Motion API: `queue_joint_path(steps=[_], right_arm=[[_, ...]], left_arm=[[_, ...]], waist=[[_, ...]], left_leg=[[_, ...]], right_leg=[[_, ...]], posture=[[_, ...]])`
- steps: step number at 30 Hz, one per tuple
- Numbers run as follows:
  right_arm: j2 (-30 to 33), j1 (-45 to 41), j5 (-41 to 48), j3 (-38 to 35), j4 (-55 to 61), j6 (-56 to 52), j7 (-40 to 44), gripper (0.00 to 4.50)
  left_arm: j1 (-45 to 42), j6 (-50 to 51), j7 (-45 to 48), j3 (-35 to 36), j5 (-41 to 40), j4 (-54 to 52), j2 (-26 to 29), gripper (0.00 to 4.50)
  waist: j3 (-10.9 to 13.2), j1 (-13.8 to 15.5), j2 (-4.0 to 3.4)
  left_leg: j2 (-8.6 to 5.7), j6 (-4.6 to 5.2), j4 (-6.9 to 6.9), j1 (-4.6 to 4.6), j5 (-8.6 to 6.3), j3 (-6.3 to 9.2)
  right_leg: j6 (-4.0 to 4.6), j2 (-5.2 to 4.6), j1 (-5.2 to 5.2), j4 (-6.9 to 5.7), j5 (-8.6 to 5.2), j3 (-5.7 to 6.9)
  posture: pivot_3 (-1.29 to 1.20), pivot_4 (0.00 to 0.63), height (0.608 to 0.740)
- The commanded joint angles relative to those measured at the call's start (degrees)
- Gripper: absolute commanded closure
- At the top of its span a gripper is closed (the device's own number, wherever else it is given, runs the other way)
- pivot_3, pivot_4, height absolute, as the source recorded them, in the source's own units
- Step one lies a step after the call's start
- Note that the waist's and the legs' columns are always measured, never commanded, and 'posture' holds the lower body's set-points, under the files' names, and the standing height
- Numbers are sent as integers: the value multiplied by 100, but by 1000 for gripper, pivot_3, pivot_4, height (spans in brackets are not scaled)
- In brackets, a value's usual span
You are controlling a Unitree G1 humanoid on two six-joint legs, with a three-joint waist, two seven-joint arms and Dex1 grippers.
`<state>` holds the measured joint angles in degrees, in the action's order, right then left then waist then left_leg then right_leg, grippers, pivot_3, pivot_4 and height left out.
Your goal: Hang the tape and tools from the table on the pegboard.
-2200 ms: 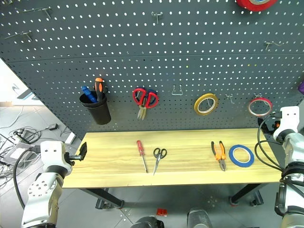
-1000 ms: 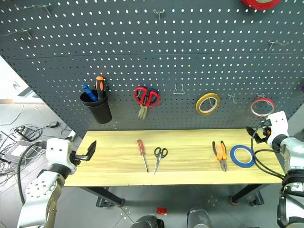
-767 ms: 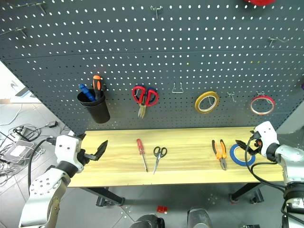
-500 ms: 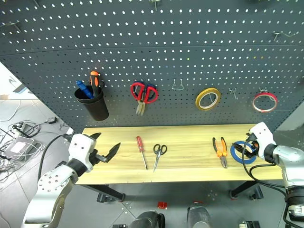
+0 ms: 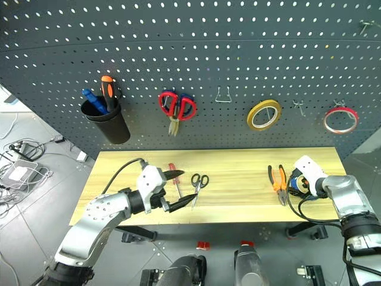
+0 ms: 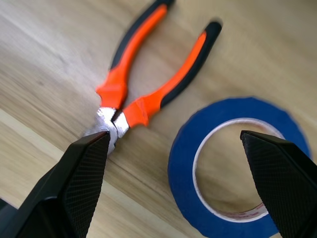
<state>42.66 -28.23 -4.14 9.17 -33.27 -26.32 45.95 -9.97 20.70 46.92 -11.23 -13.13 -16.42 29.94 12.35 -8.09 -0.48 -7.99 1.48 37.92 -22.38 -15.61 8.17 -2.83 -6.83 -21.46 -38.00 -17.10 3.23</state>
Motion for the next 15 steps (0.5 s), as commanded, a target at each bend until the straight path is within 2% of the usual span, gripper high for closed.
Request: queue_joint_path(steps=[1, 10, 15], right_arm=[[-81, -425, -292, 189, -715, 308, -30, 0], [-438, -1191, -773, 664, -2323, 783, 297, 0], [-571, -1398, -899, 745, -2792, 868, 493, 1557]], left_arm=[[-279, -119, 134, -323, 137, 151, -101, 40], [-730, -476, 227, -846, 511, 549, -364, 40], [-665, -588, 259, -944, 605, 542, -383, 0]], waist=[[51, -11, 9], [88, -27, 39], [88, -23, 40]], left_leg=[[4, 3, 0, 1, -1, -15], [9, 17, 2, -9, -10, -70], [18, 17, 9, -4, -10, -78]], right_leg=[[0, 0, -1, 0, 0, -7], [-17, 3, -31, 2, 9, -55], [-29, 17, -30, 0, 17, -72]], posture=[[-340, 259, 740], [-321, 257, 740], [-316, 257, 740]])
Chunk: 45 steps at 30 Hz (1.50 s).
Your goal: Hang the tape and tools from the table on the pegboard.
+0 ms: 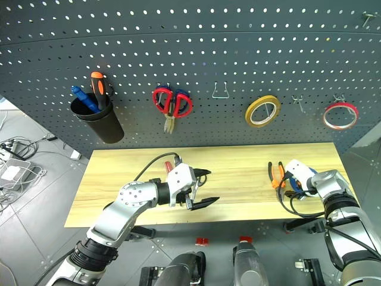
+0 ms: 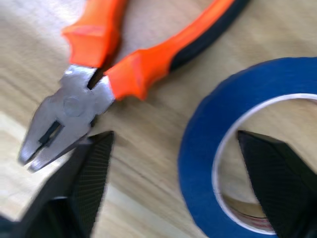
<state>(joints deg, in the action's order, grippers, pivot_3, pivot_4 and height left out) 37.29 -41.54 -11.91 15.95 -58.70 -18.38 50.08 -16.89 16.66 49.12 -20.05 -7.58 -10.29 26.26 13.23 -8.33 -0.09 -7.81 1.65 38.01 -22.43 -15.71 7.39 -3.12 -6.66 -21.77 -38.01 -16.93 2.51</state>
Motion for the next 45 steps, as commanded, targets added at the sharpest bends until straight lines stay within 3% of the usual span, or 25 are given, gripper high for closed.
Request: queue_joint_path(steps=[1, 7, 13, 17, 19, 23, 29, 35, 45], right_arm=[[-48, -86, -164, 79, -303, 127, 64, 1851], [60, -20, -251, -43, -198, 487, -342, 3749], [835, 487, 92, -594, 1120, 299, -137, 3796], [1184, 1546, 390, -1203, 3123, -222, -295, 3797], [1124, 1929, 496, -1500, 3981, -429, -544, 3797], [544, 2913, 298, -2209, 6216, -322, -1859, 3797], [-231, 3825, -269, -2117, 8048, 632, -3071, 3797], [-501, 2823, -127, -2083, 7431, 936, -3240, 3798], [-701, 767, 492, -1727, 4639, 1731, -2622, 3798]], left_arm=[[47, -204, 48, -64, 64, -79, -12, 0], [135, -255, 83, 24, 50, -127, 18, 0], [180, -250, 9, 273, -102, -169, -27, 0], [212, -279, -3, 351, -158, -191, -83, 0], [198, -295, -17, 388, -202, -199, -123, 0], [88, -234, -191, 714, -449, -342, -278, 0], [-100, -172, -386, 1144, -769, -504, -382, 0], [-388, -104, -401, 1170, -865, -488, -434, 0], [-449, -91, -412, 1030, -740, -495, -457, 0]], waist=[[0, 2, 0], [0, 5, 1], [10, 49, -17], [11, 38, -14], [11, 8, -14], [11, -51, -14], [10, -59, -15], [12, -150, -12], [15, -317, -7]], left_leg=[[2, 0, 2, 1, 0, -1], [5, 0, 4, 3, 0, -10], [4, 0, 4, -17, 0, -21], [7, -1, 1, -34, 0, -24], [12, -1, -3, -38, -1, -28], [26, -1, 5, -33, 0, -43], [40, -5, 10, -27, 2, -39], [37, -5, 17, -18, 6, -54], [58, 2, 6, 0, 15, -116]], right_leg=[[-2, 3, 0, 0, 2, -3], [-8, 5, -1, 1, 6, -17], [-11, 5, -28, -5, 8, -28], [-13, 6, -46, -3, 9, -29], [-13, 8, -51, 0, 9, -28], [-19, 16, -54, -12, 14, -37], [-21, 44, -53, -9, 39, -51], [-22, 51, -52, -3, 70, -76], [-14, 75, -57, 0, 82, -142]], posture=[[-315, 258, 740], [-307, 257, 740], [-315, 253, 740], [-357, 246, 740], [-371, 243, 740], [-409, 240, 740], [-422, 237, 740], [-416, 233, 740], [-378, 234, 740]])
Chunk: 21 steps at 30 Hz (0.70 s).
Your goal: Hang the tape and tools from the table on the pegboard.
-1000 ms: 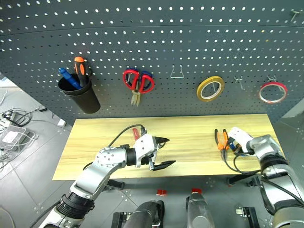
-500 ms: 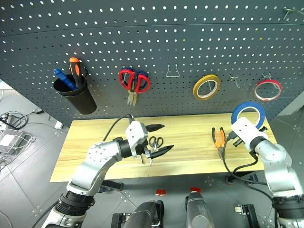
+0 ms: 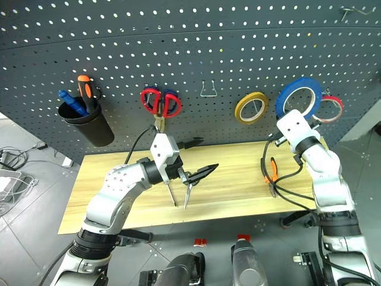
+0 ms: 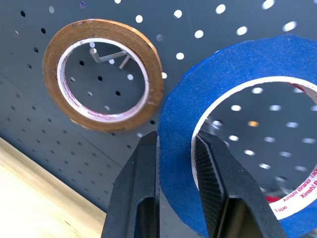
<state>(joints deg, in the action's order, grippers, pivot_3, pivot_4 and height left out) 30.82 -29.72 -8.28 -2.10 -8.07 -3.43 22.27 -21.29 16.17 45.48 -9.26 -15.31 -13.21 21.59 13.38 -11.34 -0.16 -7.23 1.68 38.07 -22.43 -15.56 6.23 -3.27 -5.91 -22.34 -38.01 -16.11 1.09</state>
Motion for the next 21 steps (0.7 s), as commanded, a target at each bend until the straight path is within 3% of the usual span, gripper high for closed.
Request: queue_joint_path(steps=[1, 3, 9, 12, 15, 18, 21], right_arm=[[-66, -482, 142, 112, -549, 133, 204, 3798], [-45, -526, 60, 184, -757, -26, 203, 3798], [-39, 305, 144, 170, -25, -1137, 338, 1827], [-196, 765, 250, 178, 535, -2230, 364, 729], [-670, 819, 315, 33, 847, -3607, -59, 20], [-944, 469, 12, 213, 602, -4809, -542, 20], [-1219, -22, 260, 90, -81, -5336, -623, 20]], left_arm=[[4, -37, -60, -51, 45, -215, 17, 0], [45, -24, -87, -45, 65, -229, 40, 0], [344, -151, -9, -40, 232, -156, 350, 0], [538, -392, 147, -76, 459, 2, 695, 0], [675, -596, 288, -18, 590, 205, 999, 0], [695, -713, 404, 39, 632, 384, 1173, 0], [645, -791, 465, 56, 658, 497, 1233, 0]], waist=[[0, -29, 0], [0, -30, 0], [0, 5, -1], [0, 10, -1], [-1, -23, -2], [-1, -48, -2], [-1, -64, -2]], left_leg=[[-1, 2, 0, 0, -1, -7], [-1, 6, -1, 2, -4, -11], [0, 6, -8, 0, -4, -9], [0, 6, -8, -7, -4, -11], [0, 7, -7, -5, -5, -16], [5, 11, -8, -7, -6, -17], [5, 20, -7, -14, 3, -18]], right_leg=[[0, 1, -1, 3, 0, -11], [0, 3, -3, 4, 1, -20], [0, 7, -11, 2, 1, -31], [0, 8, -23, 0, 1, -39], [-1, 10, -30, -5, 2, -50], [7, 16, -43, -11, 22, -54], [12, 18, -59, -15, 39, -55]], posture=[[-376, 234, 740], [-371, 234, 740], [-379, 235, 740], [-379, 235, 740], [-388, 234, 740], [-386, 232, 740], [-377, 229, 740]])
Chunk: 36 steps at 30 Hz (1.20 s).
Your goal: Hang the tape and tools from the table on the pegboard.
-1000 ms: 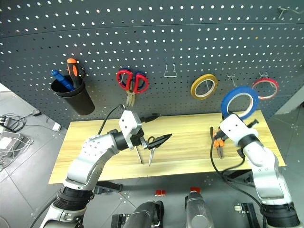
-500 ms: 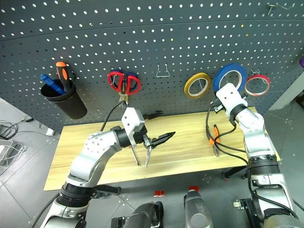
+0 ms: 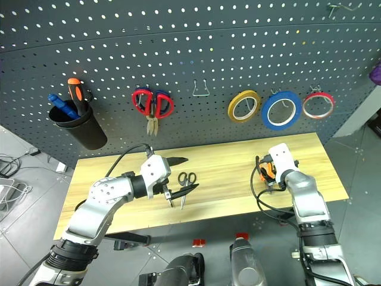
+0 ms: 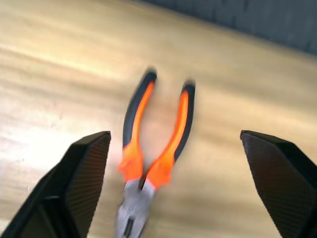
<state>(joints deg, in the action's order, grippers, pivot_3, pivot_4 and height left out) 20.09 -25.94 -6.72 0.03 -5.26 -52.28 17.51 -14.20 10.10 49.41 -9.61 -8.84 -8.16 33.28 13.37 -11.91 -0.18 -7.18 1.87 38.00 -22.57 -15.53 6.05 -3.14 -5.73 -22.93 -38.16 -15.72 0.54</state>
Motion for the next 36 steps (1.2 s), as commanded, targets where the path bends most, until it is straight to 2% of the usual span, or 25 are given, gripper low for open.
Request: queue_joint_path(steps=[1, 9, 23, 29, 33, 36], right_arm=[[-190, -504, 156, -149, -538, -456, -164, 20], [-562, -1498, 362, -328, -2495, 69, -540, 20], [-797, -2343, 444, -359, -4786, 1275, -825, 20], [-825, -2544, 517, -437, -5444, 1622, -819, 1874], [-856, -2552, 677, -505, -5316, 1655, -646, 1886], [-856, -2002, 434, 16, -3781, 1954, -414, 1886]], left_arm=[[-77, -197, 76, 91, 10, 8, 63, 0], [-64, -203, 48, 74, 26, -3, 61, 0], [7, -136, -1, 82, -8, -32, 4, 0], [61, -101, -73, 135, -43, -44, -39, 0], [230, -190, -360, 377, -106, -93, -172, 0], [475, -196, -453, 622, -239, -242, -196, 0]], waist=[[0, -20, 0], [0, -95, 0], [0, -258, 0], [-2, -289, 1], [-5, -285, 7], [-5, -289, 7]], left_leg=[[0, 1, 0, -6, 4, 1], [-2, -25, 2, -27, 24, -12], [-1, -18, 8, -25, 27, -20], [0, -20, 7, -23, 28, -22], [1, -20, 8, -22, 28, -21], [4, -20, 6, -25, 28, -21]], right_leg=[[3, 0, -6, 0, 5, 1], [4, -2, -38, -37, 11, -7], [4, -1, -44, -58, 11, -11], [4, -1, -44, -67, 11, -11], [4, -1, -43, -67, 11, -11], [4, 0, -49, -69, 11, -12]], posture=[[-377, 229, 740], [-360, 226, 740], [-352, 228, 740], [-338, 227, 740], [-329, 226, 740], [-318, 228, 740]])
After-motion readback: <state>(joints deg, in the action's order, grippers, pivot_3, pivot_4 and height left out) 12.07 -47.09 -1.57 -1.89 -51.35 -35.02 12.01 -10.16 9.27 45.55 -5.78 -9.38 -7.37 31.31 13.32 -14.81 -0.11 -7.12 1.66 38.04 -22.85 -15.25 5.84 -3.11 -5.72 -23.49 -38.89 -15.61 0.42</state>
